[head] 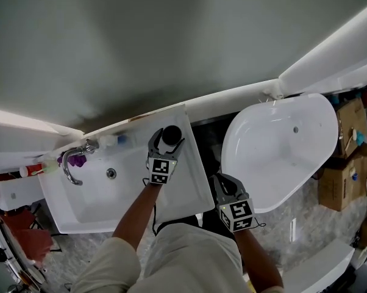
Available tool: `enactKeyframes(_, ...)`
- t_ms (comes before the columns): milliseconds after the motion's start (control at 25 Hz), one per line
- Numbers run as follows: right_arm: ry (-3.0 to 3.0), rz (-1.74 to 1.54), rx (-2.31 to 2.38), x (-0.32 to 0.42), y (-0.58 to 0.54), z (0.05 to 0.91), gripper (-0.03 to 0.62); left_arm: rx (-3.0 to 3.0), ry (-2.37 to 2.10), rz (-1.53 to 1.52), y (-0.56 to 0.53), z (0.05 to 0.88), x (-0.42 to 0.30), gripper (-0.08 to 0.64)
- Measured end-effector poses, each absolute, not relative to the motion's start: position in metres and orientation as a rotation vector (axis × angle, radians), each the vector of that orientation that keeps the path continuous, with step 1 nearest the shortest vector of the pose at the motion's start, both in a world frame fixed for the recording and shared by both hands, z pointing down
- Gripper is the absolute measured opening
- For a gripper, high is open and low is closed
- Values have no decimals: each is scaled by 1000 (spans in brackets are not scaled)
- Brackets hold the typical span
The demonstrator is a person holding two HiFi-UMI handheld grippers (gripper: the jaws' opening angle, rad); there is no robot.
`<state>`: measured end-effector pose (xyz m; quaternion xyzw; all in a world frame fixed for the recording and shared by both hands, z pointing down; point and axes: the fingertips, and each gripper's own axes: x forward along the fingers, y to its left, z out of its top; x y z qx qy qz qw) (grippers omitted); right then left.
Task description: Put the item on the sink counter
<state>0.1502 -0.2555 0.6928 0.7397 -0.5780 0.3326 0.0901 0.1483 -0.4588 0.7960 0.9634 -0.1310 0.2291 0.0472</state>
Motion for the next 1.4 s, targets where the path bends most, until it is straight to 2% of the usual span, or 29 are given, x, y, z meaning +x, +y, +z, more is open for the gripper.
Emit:
enactKeyframes(360, -1705, 1009, 2212, 151, -259, 697, 11, 2987, -366, 676, -455, 805, 149, 379)
enactKeyframes(840, -1724, 979, 2207, 145, -265, 686, 11, 2953, -286, 823, -444, 817, 134, 380)
enactKeyframes(1160, -1729, 945, 2219, 140, -260, 676, 11, 2865, -260, 888, -437, 822, 122, 443)
enactKeyframes(1400, -1761, 906, 2202, 128, -263, 666, 11, 2883, -219, 883, -427, 802, 106, 443)
